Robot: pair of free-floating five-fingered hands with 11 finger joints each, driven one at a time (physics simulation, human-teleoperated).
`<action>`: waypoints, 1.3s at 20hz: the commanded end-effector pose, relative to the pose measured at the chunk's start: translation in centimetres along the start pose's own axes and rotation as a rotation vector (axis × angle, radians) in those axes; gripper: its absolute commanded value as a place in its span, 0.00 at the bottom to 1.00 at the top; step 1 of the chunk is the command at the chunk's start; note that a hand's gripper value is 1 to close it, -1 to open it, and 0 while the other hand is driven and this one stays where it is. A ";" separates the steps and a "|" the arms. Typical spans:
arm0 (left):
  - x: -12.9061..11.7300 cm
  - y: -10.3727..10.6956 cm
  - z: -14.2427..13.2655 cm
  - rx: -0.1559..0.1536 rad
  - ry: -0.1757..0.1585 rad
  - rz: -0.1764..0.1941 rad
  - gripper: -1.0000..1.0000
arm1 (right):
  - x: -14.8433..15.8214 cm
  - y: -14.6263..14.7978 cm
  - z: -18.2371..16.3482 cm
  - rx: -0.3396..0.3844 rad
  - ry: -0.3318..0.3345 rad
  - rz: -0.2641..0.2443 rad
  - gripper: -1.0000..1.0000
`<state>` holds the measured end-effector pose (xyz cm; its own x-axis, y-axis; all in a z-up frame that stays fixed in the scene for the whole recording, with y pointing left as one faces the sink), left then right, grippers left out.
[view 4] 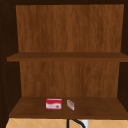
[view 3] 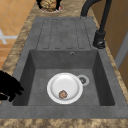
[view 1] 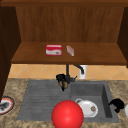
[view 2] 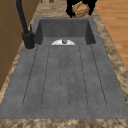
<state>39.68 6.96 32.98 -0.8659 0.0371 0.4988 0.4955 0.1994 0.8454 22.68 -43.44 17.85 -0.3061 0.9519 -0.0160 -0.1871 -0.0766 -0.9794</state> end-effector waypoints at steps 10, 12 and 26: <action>5.2 0.4 8.8 0.002 0.011 -0.016 1.00 | 0.0 0.0 0.0 0.000 0.000 0.000 0.50; 6.0 -0.1 10.2 -0.005 0.017 -0.017 1.00 | 0.0 0.0 0.0 0.000 0.000 0.000 0.50; 9.8 -2.0 20.2 -0.002 0.031 0.009 1.00 | 0.0 0.0 0.0 0.000 0.000 0.000 0.50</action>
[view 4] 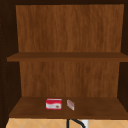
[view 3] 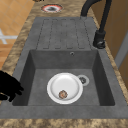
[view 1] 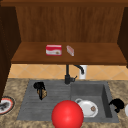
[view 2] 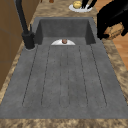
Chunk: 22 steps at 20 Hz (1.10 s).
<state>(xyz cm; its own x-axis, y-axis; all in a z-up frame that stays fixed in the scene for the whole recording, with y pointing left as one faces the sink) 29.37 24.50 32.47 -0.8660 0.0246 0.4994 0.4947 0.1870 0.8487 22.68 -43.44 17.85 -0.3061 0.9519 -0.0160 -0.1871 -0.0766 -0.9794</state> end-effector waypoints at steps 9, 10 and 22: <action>1.3 0.0 9.6 0.000 0.008 0.013 1.00 | 0.0 0.0 0.0 0.000 0.000 0.000 0.50; 1.3 0.0 10.4 -0.001 0.007 0.013 1.00 | 0.0 0.0 0.0 0.000 0.000 0.000 0.50; 0.9 -0.6 20.5 -0.004 0.004 0.005 1.00 | 0.0 0.0 0.0 0.000 0.000 0.000 0.50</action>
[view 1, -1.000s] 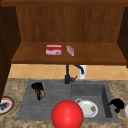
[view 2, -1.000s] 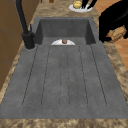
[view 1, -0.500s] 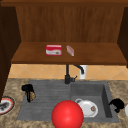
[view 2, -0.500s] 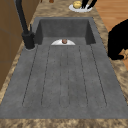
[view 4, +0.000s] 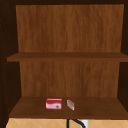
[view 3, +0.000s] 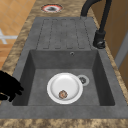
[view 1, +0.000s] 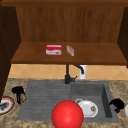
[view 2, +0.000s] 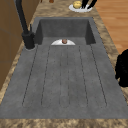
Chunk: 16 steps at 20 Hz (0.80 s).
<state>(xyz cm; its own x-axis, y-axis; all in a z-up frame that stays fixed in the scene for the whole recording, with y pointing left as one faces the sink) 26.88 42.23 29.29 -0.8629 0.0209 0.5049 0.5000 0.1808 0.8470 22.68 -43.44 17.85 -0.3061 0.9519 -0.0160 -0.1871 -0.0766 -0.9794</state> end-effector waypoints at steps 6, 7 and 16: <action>-0.5 0.1 7.3 0.011 0.007 0.003 1.00 | 0.0 0.0 0.0 0.000 0.000 0.000 0.50; -0.5 0.1 8.1 0.012 0.006 0.002 1.00 | 0.0 0.0 0.0 0.000 0.000 0.000 0.50; -1.4 0.1 15.6 0.015 -0.007 -0.007 1.00 | 0.0 0.0 0.0 0.000 0.000 0.000 0.50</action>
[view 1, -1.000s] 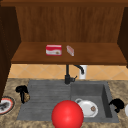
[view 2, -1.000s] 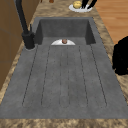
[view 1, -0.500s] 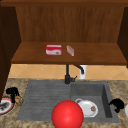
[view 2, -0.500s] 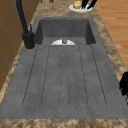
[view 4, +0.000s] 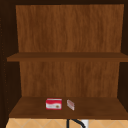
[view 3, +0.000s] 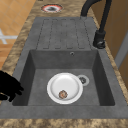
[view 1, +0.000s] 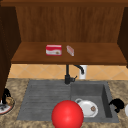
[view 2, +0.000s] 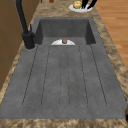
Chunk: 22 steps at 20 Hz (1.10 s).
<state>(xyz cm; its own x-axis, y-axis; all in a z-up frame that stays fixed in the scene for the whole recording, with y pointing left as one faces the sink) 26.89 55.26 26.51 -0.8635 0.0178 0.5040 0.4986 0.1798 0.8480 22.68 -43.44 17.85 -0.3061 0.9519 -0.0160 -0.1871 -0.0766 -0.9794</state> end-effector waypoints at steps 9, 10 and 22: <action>-3.4 0.8 9.5 0.034 -0.024 -0.010 1.00 | 0.0 0.0 0.0 0.000 0.000 0.000 0.50; -3.9 0.7 10.0 0.047 -0.035 -0.027 1.00 | 0.0 0.0 0.0 0.000 0.000 0.000 0.50; -9.8 -4.0 13.9 0.081 -0.058 -0.045 1.00 | 0.0 0.0 0.0 0.000 0.000 0.000 0.50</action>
<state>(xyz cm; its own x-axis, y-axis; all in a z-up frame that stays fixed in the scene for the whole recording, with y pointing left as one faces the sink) 32.30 67.57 17.58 -0.8736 0.0313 0.4856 0.4815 0.1999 0.8534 22.68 -43.44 17.85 -0.3061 0.9519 -0.0160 -0.1871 -0.0766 -0.9794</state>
